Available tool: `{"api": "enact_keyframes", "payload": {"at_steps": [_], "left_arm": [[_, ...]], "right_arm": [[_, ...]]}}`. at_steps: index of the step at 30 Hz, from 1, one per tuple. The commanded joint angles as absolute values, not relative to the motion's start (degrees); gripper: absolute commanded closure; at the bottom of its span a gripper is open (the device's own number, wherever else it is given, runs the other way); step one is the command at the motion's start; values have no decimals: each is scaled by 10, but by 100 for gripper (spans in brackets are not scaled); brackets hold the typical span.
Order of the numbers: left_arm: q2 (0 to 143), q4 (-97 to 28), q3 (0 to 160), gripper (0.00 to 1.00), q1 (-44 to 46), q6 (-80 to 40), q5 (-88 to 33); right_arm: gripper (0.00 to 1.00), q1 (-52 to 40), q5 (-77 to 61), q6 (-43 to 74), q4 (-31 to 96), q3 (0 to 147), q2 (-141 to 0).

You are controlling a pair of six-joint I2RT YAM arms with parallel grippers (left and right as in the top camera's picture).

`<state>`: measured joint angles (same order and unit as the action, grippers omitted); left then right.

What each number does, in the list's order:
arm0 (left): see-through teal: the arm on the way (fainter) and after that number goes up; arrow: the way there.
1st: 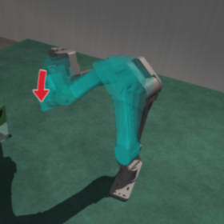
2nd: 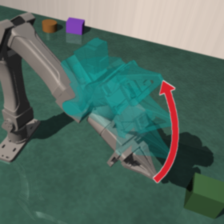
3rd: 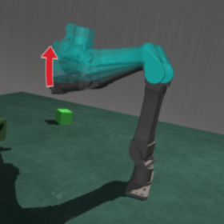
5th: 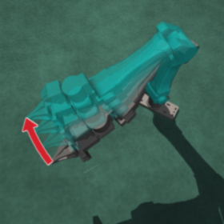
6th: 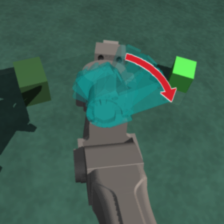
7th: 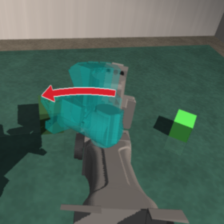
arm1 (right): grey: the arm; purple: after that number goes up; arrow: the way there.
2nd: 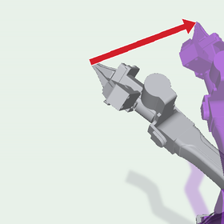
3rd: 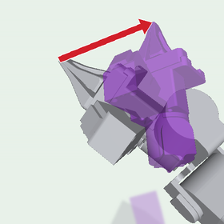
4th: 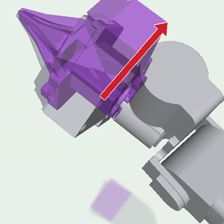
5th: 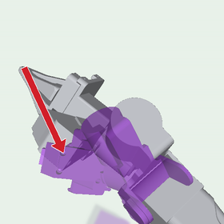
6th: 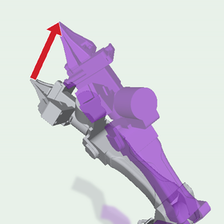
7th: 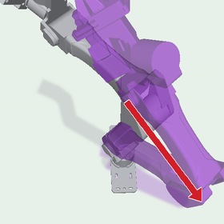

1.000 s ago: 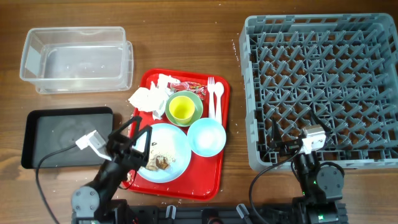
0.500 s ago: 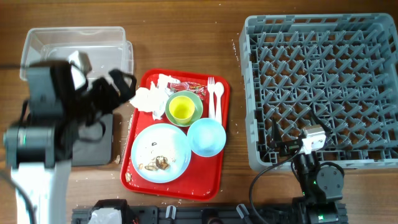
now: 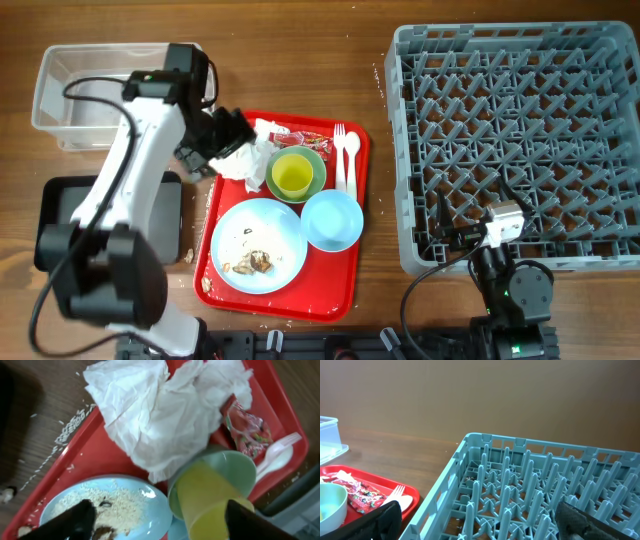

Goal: Sort waste into correct bins and load items into the dishwasher rack
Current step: 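Lower the left gripper toward the crumpled white napkins on the tray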

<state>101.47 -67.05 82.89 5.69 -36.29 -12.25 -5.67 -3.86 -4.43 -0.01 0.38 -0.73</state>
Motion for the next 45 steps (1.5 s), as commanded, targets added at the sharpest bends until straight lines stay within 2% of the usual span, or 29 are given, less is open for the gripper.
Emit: {"api": "enact_keyframes", "payload": {"at_steps": [1, 5, 12, 17, 25, 32, 45], "left_arm": [[1061, -640, 834, 44, 60, -365, -119], [1095, -629, 828, 48, 60, -427, -67], [1100, -613, 809, 39, 60, -459, -68], [1100, -584, 766, 45, 65, -485, -72], [1100, -552, 739, 46, 105, -485, -71], [1093, -557, 740, 49, 80, -484, -57], [959, -608, 762, 47, 70, -442, -55]], "right_arm": [[0, -53, -39, -49, -1, 3, -3], [0, -53, -39, -49, -1, 3, -3], [0, -53, -39, -49, -1, 3, -3], [0, -53, -39, -50, -1, 3, -3], [0, -53, -39, -49, -1, 3, -3], [0, -53, -39, -49, -1, 3, -3], [0, -53, -39, -49, -1, 3, -3]]}}
